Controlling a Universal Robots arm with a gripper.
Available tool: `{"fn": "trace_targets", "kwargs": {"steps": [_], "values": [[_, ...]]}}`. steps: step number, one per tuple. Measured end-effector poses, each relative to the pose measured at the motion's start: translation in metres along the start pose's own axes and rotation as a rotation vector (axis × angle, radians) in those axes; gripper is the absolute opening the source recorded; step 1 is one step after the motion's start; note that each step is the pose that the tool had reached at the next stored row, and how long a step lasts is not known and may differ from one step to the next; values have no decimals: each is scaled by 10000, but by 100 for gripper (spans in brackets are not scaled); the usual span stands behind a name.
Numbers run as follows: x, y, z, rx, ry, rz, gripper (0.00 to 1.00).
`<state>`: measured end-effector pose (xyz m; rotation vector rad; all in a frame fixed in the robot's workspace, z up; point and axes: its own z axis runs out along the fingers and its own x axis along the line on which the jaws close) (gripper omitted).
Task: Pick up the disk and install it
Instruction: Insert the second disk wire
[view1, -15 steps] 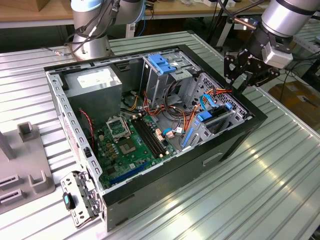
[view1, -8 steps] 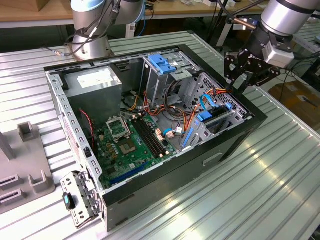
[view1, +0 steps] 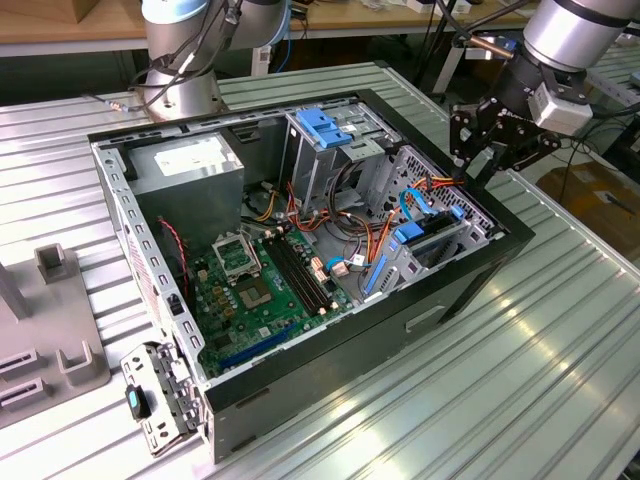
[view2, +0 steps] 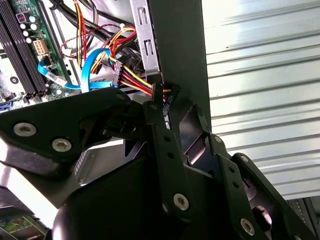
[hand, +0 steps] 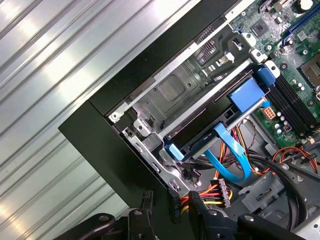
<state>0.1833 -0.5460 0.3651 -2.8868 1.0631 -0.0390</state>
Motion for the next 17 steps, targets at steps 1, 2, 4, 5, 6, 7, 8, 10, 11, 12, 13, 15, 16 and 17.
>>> {"fn": "trace_targets", "kwargs": {"steps": [1, 2, 4, 5, 6, 7, 8, 10, 11, 12, 13, 15, 16, 17], "values": [[0, 0, 0, 0, 0, 0, 42], [0, 0, 0, 0, 0, -1, 42], [0, 0, 0, 0, 0, -1, 34], [0, 0, 0, 0, -1, -2, 27], [0, 0, 0, 0, 0, -2, 27], [0, 0, 0, 0, 0, -2, 27], [0, 0, 0, 0, -1, -3, 27], [0, 0, 0, 0, 0, -3, 27], [-5, -5, 2, 2, -3, -3, 27], [-10, -11, 2, 1, -1, -3, 27], [-19, -22, 1, -1, 1, -3, 27], [-28, -34, 3, -1, 1, -3, 27], [-27, -35, 3, -6, 3, -4, 27], [-25, -38, 2, -13, 2, -5, 27]]}}
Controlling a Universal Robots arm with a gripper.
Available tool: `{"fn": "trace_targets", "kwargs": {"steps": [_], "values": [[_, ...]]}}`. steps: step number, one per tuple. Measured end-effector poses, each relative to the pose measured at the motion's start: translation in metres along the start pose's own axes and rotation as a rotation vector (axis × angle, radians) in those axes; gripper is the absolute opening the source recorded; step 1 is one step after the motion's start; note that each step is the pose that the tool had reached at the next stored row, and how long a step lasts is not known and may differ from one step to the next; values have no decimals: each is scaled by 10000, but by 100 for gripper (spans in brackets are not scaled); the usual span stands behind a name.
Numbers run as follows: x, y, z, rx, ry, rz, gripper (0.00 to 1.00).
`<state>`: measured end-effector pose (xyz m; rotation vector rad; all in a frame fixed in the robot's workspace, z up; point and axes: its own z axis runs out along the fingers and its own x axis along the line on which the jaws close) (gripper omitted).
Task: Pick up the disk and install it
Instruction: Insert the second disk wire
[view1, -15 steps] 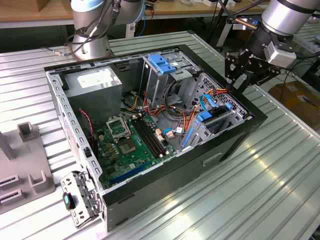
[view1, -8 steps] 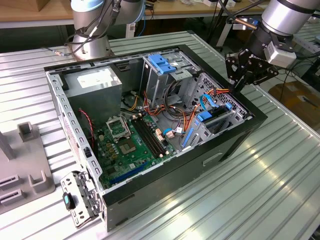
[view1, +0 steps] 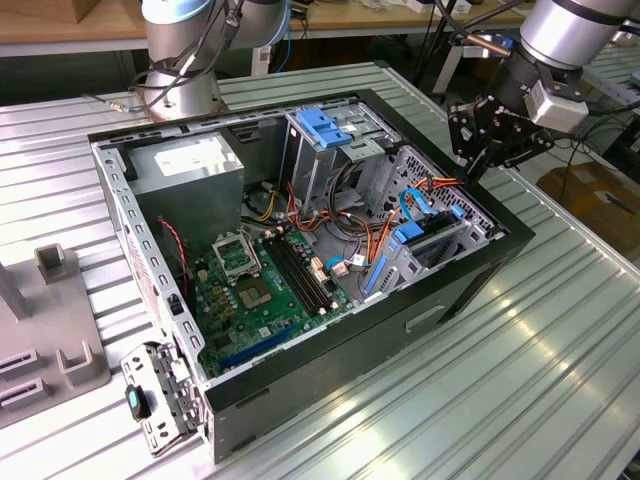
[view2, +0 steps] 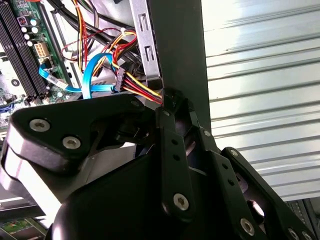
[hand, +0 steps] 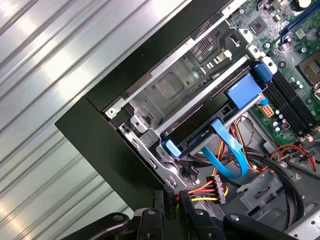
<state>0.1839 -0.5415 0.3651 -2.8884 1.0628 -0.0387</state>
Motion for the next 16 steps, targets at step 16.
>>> {"fn": "trace_targets", "kwargs": {"steps": [16], "values": [[11, -10, -17, -28, 13, 2, 27]]}}
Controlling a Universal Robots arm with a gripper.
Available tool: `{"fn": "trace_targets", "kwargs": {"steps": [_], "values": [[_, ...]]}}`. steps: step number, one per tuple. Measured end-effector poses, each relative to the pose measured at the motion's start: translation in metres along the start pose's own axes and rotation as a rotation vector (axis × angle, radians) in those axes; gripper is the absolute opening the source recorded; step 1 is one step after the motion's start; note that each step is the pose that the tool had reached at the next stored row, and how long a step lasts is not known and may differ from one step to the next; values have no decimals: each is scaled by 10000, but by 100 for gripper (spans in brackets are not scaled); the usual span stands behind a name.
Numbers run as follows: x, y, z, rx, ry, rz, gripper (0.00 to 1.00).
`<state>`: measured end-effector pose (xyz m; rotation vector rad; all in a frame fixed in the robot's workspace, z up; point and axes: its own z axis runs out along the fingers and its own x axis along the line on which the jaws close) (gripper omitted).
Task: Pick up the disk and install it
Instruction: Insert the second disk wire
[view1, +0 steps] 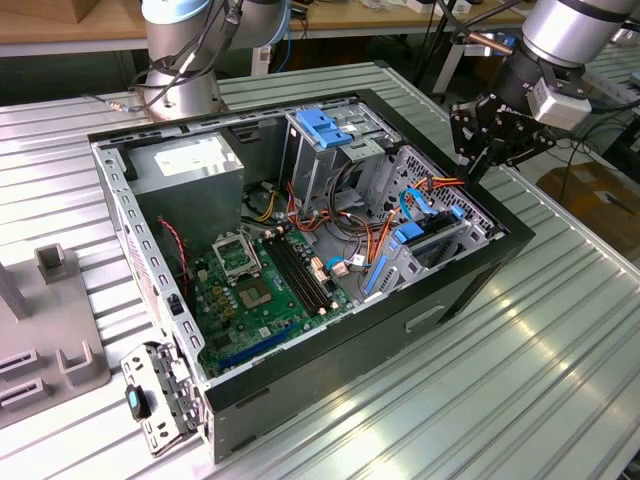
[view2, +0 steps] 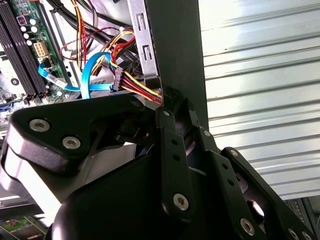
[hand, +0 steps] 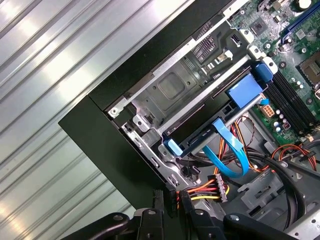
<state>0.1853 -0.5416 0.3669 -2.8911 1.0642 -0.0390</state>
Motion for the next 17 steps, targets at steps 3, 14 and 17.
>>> {"fn": "trace_targets", "kwargs": {"steps": [3, 14, 17], "values": [[0, 0, 0, 0, 0, 0, 27], [1, -1, 0, 1, -1, -1, 16], [1, -1, 0, 1, -1, 0, 16]]}}
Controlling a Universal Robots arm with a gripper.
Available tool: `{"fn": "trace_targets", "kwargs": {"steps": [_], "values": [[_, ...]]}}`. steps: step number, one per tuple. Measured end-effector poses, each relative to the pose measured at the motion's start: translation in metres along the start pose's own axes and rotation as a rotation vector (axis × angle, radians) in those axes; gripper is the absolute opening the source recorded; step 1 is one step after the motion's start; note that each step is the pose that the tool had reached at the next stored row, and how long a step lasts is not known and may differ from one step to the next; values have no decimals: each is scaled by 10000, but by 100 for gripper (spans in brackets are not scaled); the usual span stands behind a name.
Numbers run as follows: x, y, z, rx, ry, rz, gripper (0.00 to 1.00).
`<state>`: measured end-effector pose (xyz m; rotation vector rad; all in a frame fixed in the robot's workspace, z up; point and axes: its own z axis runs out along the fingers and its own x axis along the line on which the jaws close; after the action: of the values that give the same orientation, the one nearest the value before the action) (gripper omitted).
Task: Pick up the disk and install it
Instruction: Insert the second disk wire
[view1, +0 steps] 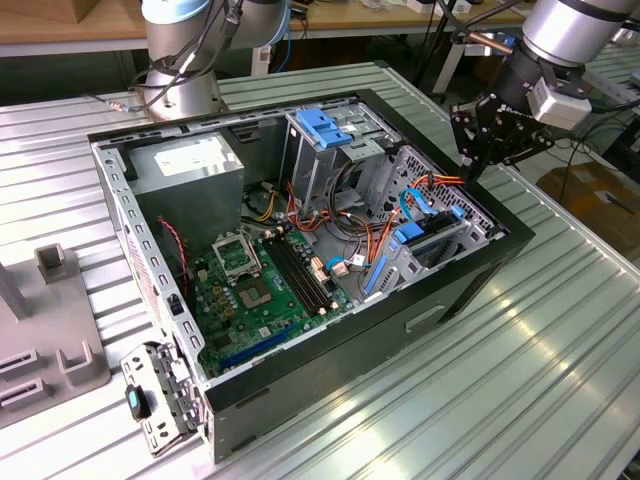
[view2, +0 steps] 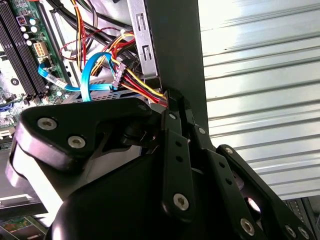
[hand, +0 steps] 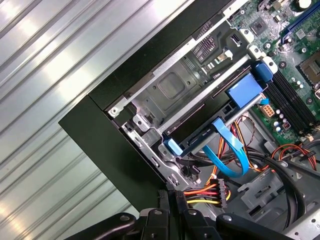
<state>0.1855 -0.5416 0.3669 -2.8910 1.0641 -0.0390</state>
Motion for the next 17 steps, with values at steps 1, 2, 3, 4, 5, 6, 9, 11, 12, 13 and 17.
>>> {"fn": "trace_targets", "kwargs": {"steps": [1, 2, 3, 4, 5, 6, 9, 11, 12, 13, 17], "values": [[0, 0, -1, 0, 0, 0, 16], [1, 0, -4, 1, -1, 0, 16], [1, -1, -14, 2, 1, 0, 16], [1, -2, -27, 6, 8, -1, 16], [1, -4, -46, 17, 19, -2, 16], [1, -4, -61, 25, 29, -1, 16], [1, -6, -83, 42, 47, -2, 16], [0, -5, -83, 42, 48, -1, 16], [-1, -4, -84, 41, 50, 1, 16], [-10, 2, -86, 40, 53, 4, 16], [-36, 26, -85, 43, 65, 215, 16]]}}
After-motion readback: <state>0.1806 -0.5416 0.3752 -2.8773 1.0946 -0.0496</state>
